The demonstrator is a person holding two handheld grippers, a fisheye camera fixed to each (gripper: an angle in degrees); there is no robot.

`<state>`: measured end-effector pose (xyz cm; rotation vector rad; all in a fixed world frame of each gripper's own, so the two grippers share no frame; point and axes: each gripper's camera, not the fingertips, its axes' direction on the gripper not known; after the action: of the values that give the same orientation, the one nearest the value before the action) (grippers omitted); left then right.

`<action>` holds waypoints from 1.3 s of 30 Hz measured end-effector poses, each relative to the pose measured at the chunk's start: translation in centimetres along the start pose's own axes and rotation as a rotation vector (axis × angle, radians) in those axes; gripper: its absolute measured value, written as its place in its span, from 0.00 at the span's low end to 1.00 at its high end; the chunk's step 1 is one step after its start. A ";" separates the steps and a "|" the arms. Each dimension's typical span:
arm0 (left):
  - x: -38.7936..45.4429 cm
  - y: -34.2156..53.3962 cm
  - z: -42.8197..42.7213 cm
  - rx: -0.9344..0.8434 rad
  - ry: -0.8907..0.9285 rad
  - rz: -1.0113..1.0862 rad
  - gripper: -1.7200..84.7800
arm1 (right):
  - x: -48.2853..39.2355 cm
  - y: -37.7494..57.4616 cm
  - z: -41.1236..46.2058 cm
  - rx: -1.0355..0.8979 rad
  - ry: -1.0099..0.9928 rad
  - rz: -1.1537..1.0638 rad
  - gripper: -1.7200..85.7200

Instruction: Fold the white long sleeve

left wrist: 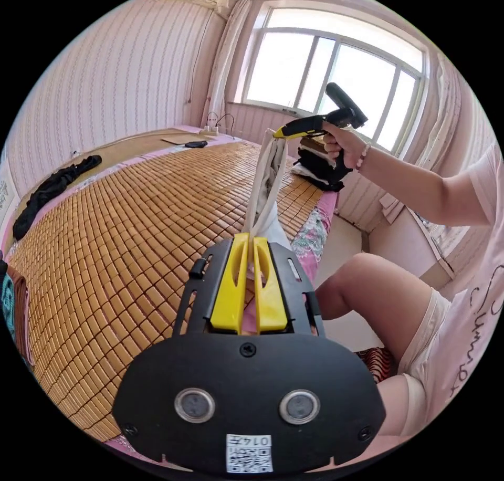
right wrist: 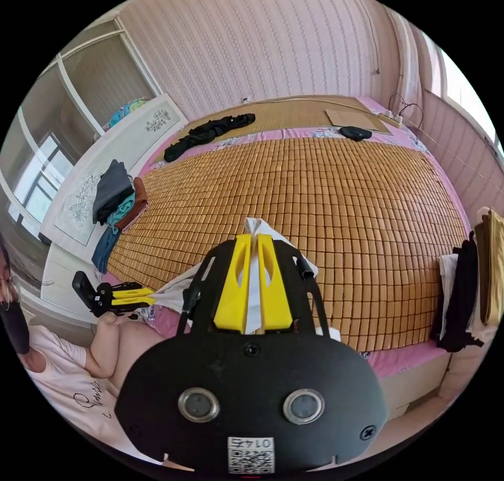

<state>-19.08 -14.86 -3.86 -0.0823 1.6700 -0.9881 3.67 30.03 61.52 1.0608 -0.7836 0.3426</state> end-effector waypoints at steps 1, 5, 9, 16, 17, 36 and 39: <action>1.6 -0.8 -1.0 0.042 0.003 0.028 0.01 | 1.1 2.0 -1.9 0.043 -0.019 0.035 0.03; 6.3 -4.0 -4.0 0.081 -0.013 0.106 0.01 | 3.5 7.4 -6.1 0.123 -0.041 0.109 0.03; 11.3 -8.7 -7.3 0.073 -0.039 0.218 0.01 | 5.9 11.6 -9.4 0.185 -0.074 0.145 0.03; 14.1 -22.8 -6.4 0.094 -0.036 0.251 0.01 | 13.5 10.9 -13.3 0.258 -0.095 0.167 0.03; 14.5 -24.4 -6.2 0.110 -0.031 0.257 0.01 | 14.4 10.6 -14.0 0.279 -0.098 0.173 0.03; 37.9 -34.3 16.7 -0.017 0.326 0.561 0.09 | 37.4 41.1 -22.0 0.455 0.398 0.701 0.09; 35.7 -27.7 10.1 -0.034 0.309 0.550 0.09 | 32.4 46.6 -19.5 0.396 0.393 0.656 0.09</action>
<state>-35.29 -57.07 -13.94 0.5065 1.8453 -0.5704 5.89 65.49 109.93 1.0285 -0.7020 1.2685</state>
